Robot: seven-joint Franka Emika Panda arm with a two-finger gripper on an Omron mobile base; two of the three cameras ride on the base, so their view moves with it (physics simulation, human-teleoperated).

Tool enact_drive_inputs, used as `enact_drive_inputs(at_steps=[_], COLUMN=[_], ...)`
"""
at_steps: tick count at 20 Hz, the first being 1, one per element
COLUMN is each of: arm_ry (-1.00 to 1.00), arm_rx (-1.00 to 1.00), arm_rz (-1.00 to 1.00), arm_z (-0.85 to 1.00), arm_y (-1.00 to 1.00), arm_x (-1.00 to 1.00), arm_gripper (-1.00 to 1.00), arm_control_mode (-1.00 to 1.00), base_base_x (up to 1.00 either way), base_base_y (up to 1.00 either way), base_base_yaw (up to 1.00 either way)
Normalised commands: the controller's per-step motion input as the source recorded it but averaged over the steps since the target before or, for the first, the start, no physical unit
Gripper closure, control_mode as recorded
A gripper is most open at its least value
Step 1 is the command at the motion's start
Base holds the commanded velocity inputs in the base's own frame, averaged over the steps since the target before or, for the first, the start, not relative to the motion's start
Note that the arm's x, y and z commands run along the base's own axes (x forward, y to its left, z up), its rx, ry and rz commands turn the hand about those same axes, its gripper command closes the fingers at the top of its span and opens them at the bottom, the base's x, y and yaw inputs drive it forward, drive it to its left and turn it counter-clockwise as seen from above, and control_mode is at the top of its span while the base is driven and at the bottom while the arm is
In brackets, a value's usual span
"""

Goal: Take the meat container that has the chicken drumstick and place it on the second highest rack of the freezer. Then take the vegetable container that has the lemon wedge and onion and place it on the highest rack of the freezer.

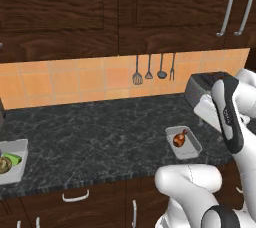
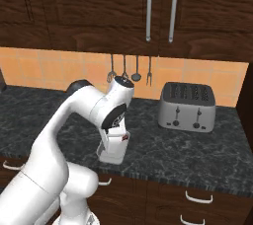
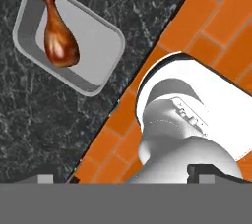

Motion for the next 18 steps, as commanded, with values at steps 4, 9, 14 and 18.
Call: enact_drive_inputs(at_steps=[4, 9, 14, 18], arm_ry=[0.39, 0.39, 0.05, -0.02], arm_rx=[0.07, 0.01, 0.03, -0.05], arm_rz=[-0.07, -0.01, -0.08, -0.16], arm_z=[-0.81, -0.8, -0.36, -0.34], arm_y=[-0.21, 0.0, -0.13, -0.02], arm_x=[0.19, 0.45, 0.39, 0.11], arm_gripper=[-1.0, -1.0, -1.0, -1.0], arm_control_mode=[-1.0, -1.0, -1.0, -1.0], base_base_x=[0.0, 0.0, 0.0, 0.0], base_base_y=[0.0, 0.0, 0.0, 0.0], base_base_yaw=[0.0, 0.0, 0.0, 0.0])
